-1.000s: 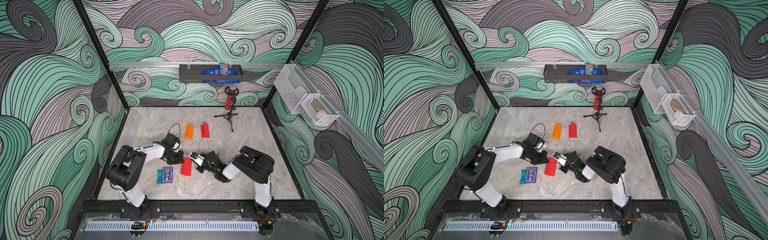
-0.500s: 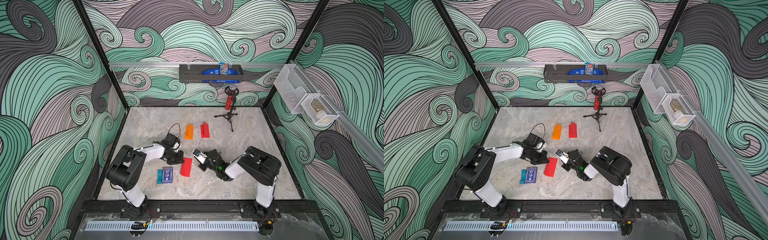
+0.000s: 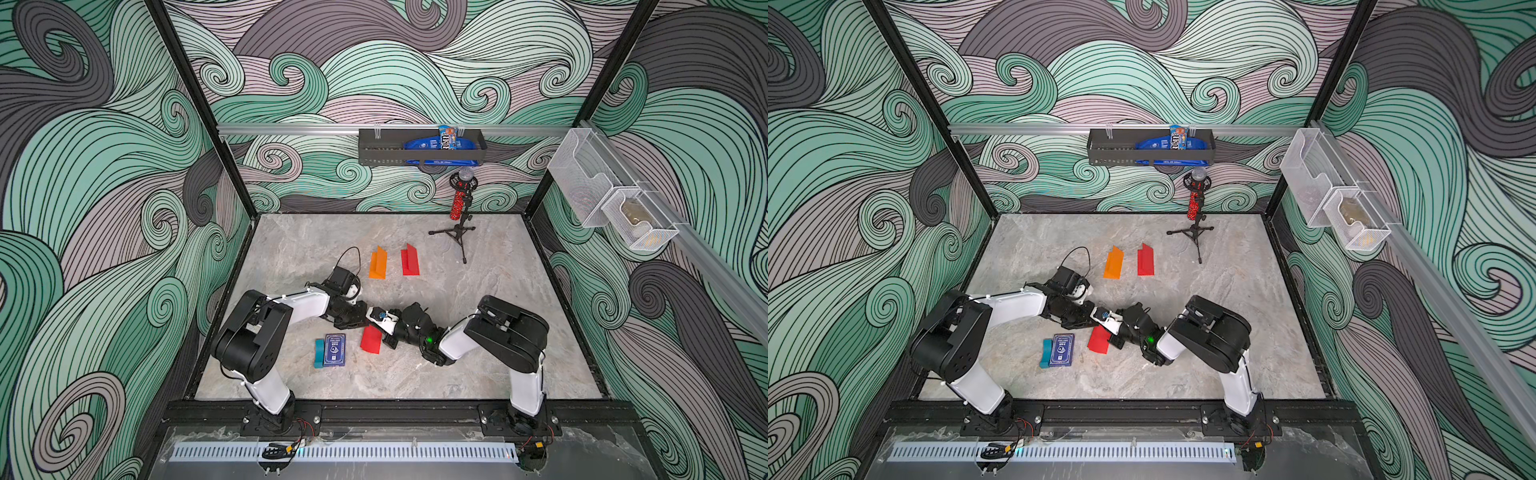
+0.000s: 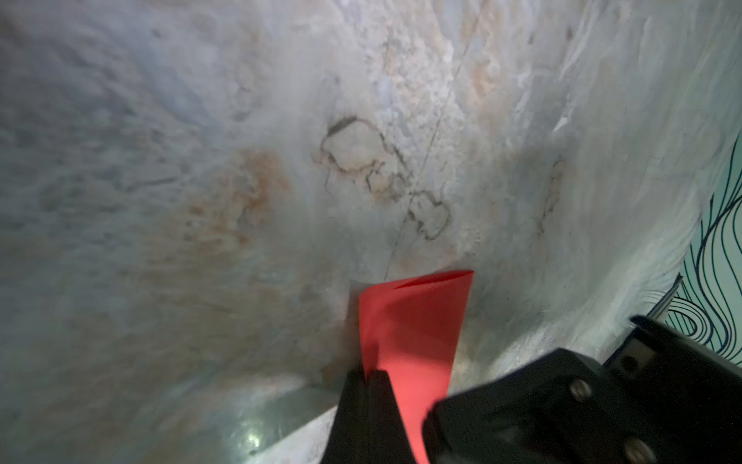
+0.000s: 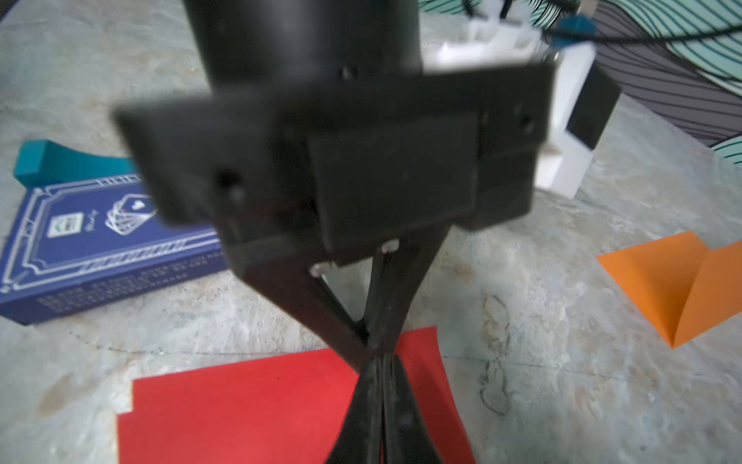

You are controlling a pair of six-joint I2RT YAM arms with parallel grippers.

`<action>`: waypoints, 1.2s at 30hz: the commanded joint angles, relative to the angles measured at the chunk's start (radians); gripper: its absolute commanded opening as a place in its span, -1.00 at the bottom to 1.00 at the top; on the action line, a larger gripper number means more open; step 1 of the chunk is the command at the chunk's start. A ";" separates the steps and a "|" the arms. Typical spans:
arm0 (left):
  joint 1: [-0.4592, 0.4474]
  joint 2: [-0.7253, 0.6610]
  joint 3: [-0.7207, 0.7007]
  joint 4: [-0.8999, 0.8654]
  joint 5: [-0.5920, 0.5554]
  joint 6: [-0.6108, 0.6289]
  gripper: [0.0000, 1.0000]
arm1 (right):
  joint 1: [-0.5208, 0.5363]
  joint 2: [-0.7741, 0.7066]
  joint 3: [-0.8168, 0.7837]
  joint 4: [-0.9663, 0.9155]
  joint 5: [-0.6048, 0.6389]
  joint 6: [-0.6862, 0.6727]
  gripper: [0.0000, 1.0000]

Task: Fold the square paper along the opposite sides
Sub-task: Smooth out the paper at the center of the board.

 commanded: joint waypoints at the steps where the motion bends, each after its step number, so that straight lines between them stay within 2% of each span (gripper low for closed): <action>1: -0.009 0.031 -0.040 -0.083 -0.081 0.004 -1.00 | -0.008 0.029 -0.011 0.003 0.022 -0.004 -0.85; 25: -0.008 0.021 -0.040 -0.088 -0.094 0.002 -1.00 | -0.066 0.076 -0.094 -0.029 0.173 -0.031 -0.92; 36: -0.007 0.019 -0.040 -0.089 -0.099 0.001 -1.00 | -0.090 0.063 -0.136 -0.011 0.198 -0.029 -0.94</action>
